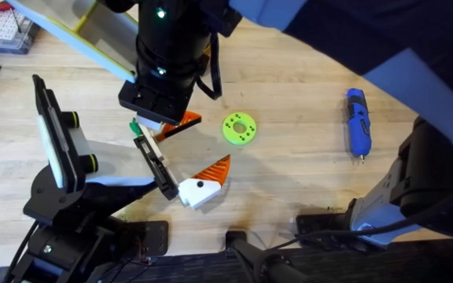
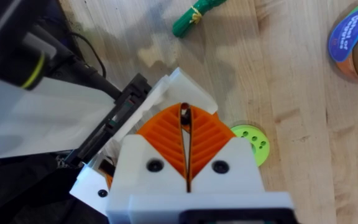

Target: Pick up the gripper from the table and insert it into the empty holder that is missing its gripper. Then pick up a screw, insert it into the mounting hole, and use the screwdriver to tighten it. Finally, clean up the table by picking up the vegetable and placing it into the bucket.

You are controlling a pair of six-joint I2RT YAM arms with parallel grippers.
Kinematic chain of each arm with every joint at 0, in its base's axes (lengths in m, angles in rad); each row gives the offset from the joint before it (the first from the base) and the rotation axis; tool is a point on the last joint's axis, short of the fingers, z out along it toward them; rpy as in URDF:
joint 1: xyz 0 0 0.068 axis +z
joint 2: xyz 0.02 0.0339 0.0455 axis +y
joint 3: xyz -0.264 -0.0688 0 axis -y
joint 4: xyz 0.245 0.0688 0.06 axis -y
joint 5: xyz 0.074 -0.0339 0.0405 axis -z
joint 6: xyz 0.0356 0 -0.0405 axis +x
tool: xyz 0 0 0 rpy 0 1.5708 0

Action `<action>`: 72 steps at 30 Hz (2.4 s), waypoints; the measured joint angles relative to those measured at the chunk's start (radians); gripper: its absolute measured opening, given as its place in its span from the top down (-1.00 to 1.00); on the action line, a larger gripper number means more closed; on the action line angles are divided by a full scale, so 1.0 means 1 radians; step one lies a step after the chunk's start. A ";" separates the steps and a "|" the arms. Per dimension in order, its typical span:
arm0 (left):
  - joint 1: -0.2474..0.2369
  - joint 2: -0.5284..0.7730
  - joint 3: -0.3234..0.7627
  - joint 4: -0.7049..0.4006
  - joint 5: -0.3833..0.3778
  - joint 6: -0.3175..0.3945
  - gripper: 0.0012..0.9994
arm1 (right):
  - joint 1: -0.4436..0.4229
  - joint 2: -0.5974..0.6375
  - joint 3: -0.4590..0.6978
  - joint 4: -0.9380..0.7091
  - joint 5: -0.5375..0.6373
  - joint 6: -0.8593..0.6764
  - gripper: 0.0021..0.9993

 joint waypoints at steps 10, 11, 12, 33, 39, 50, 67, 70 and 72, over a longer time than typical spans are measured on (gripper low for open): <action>0.000 0.000 0.000 0.000 0.000 -0.004 -0.98 | 0.000 0.000 0.000 -0.002 0.000 -0.001 0.98; 0.000 0.000 0.000 0.000 0.000 -0.004 -0.98 | 0.000 0.000 0.000 -0.002 0.000 -0.001 0.98; 0.000 0.000 0.000 0.000 0.000 -0.004 -0.98 | 0.000 0.000 0.000 -0.002 0.000 -0.001 0.98; 0.000 0.000 0.000 0.000 0.000 -0.004 -0.98 | 0.006 0.000 0.034 -0.020 0.000 -0.001 0.98; 0.000 0.000 0.000 0.000 0.000 -0.004 -0.98 | 0.008 0.000 0.034 -0.022 0.000 -0.001 0.98; 0.000 0.000 0.000 0.000 0.000 -0.004 -0.98 | 0.012 0.000 0.034 -0.037 0.000 -0.001 0.98; 0.000 0.000 0.000 0.000 0.000 -0.004 -0.98 | 0.012 0.000 0.034 -0.038 0.000 -0.001 0.98; 0.000 0.000 0.000 0.000 0.000 -0.004 -0.98 | 0.012 0.000 0.034 -0.038 0.000 -0.001 0.98; 0.000 0.000 0.000 0.000 0.000 -0.004 -0.98 | 0.012 0.004 0.034 -0.036 0.000 -0.001 0.98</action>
